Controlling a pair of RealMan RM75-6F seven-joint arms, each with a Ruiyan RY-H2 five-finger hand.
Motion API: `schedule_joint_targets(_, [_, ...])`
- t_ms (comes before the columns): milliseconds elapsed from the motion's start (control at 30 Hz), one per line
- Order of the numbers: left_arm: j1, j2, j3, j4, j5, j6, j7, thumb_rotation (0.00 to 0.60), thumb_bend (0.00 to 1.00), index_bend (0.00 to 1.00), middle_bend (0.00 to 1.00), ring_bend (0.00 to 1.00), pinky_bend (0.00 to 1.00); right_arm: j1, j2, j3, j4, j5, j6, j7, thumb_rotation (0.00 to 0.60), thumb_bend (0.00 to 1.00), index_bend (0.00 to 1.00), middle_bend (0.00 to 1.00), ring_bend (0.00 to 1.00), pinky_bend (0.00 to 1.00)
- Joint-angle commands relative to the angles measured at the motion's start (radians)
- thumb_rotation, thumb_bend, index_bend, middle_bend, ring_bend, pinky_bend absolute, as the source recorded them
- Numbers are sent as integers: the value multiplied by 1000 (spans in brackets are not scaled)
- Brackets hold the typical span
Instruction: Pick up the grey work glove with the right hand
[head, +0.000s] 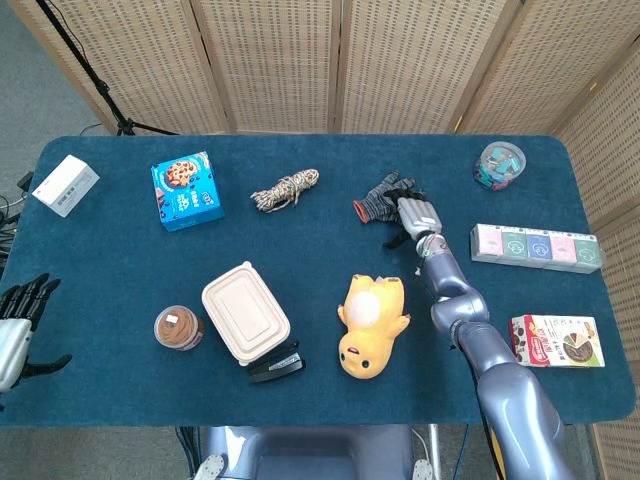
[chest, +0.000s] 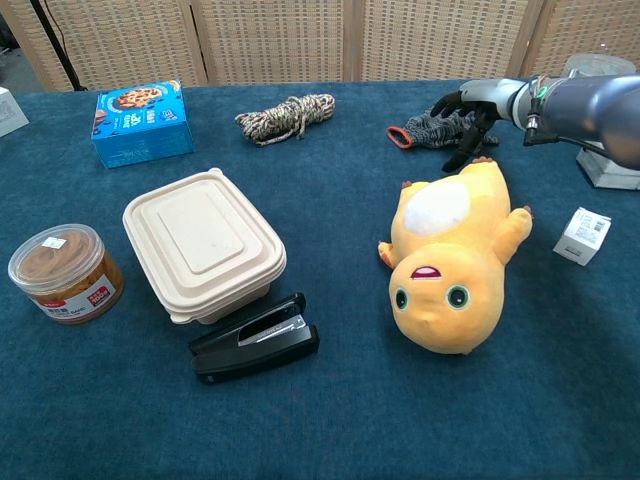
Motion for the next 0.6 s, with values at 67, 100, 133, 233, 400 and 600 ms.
schedule_joint_targets(67, [1,0,1,-1,1,2,0,600,0,0,0,0,0,8,27,-29,-40,-33,-31,20,600,244,167,130,0,0])
schedule_joint_targets(100, [1,1,1,-2,1,3,0,600,0,0,0,0,0,9,34,-31,-53,-37,-29,27,600,245,175,144,0,0])
schedule_joint_targets(133, [1,1,1,-2,1,3,-1,600,0,0,0,0,0,9,42,-32,-69,-41,-25,36,600,245,179,153,0,0])
schedule_joint_targets(233, [3,2,2,-3,2,5,-1,600,0,0,0,0,0,9,80,-38,-129,-57,-7,61,600,244,209,195,29,3])
schedule_joint_targets(400, [2,4,6,-6,6,2,-1,600,0,0,0,0,0,5,178,-42,-280,-72,-2,94,600,245,292,273,157,129])
schedule_joint_targets(600, [3,9,8,-11,9,4,-2,600,0,0,0,0,0,-5,341,-59,-531,-71,-58,77,600,259,335,326,266,225])
